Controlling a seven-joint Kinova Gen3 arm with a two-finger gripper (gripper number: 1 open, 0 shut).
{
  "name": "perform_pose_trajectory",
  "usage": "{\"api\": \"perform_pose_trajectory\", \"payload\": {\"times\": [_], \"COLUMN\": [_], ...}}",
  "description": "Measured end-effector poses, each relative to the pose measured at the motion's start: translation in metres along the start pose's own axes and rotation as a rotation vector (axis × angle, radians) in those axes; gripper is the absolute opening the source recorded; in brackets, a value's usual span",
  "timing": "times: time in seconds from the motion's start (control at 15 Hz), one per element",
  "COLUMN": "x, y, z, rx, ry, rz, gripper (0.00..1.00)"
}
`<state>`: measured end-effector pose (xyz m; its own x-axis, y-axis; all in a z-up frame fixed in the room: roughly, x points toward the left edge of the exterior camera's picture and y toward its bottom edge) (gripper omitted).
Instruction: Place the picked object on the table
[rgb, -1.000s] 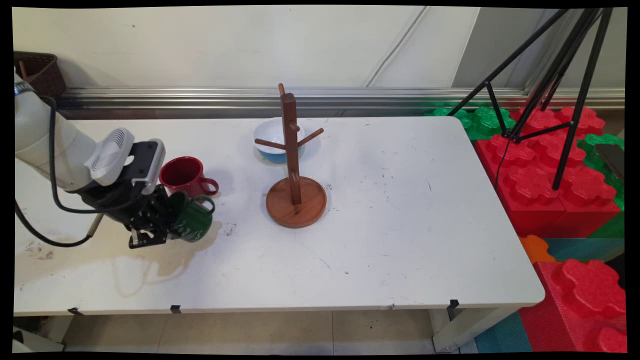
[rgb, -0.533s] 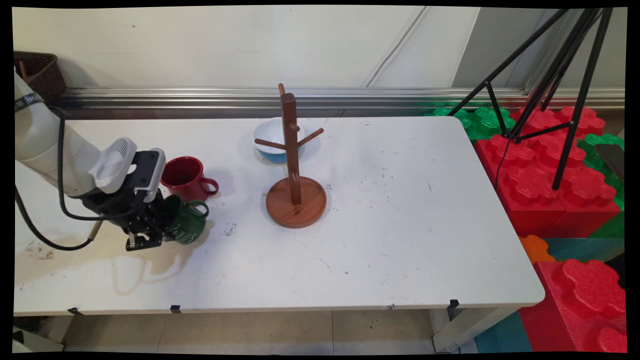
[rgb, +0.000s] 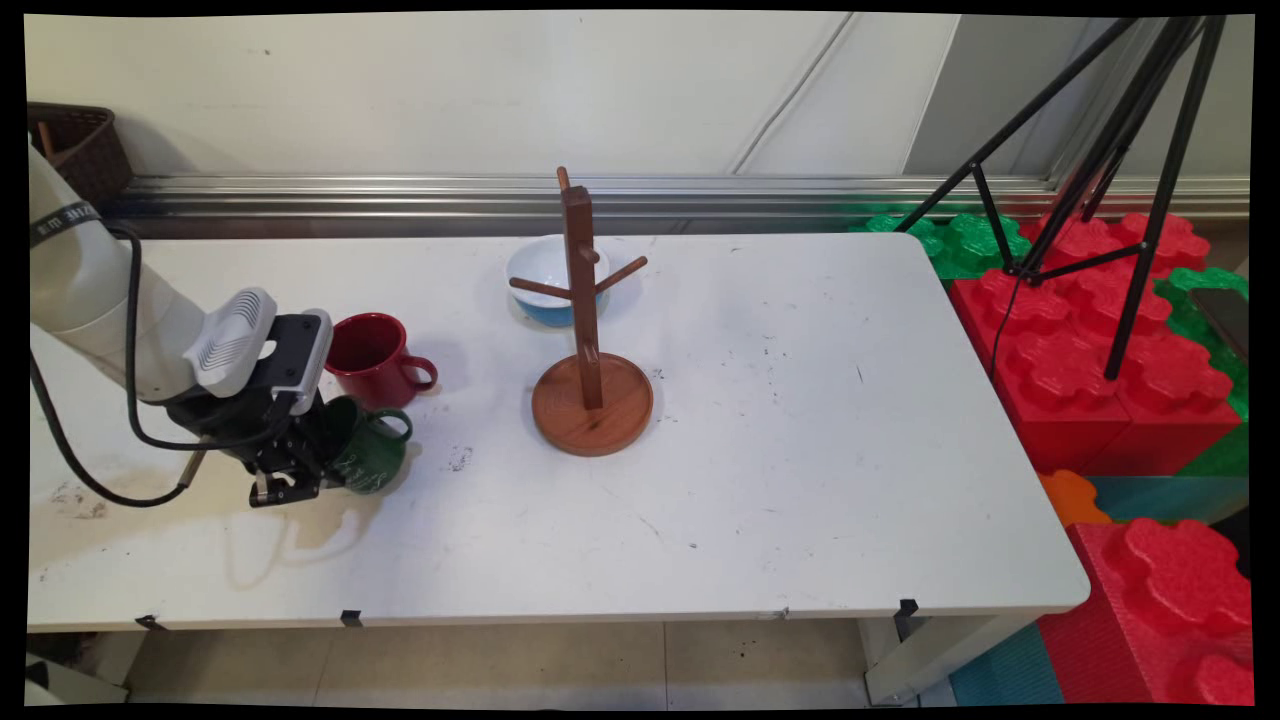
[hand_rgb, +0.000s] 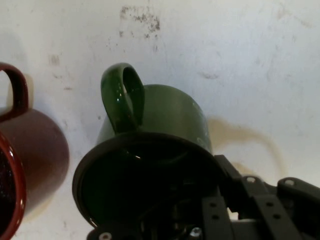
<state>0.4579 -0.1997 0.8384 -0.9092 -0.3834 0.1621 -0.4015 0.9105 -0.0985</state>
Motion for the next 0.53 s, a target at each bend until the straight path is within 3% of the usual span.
{"api": "perform_pose_trajectory", "payload": {"times": [0.4,0.47,0.53], "x": [0.0006,0.0007,0.0012], "y": [-0.0002,-0.0002,-0.0003], "z": [0.0029,0.0032,0.0037], "rx": [-0.008,-0.009,-0.01], "ry": [0.005,0.006,0.008], "rz": [0.005,0.006,0.008], "gripper": [0.0,1.0,1.0]}}
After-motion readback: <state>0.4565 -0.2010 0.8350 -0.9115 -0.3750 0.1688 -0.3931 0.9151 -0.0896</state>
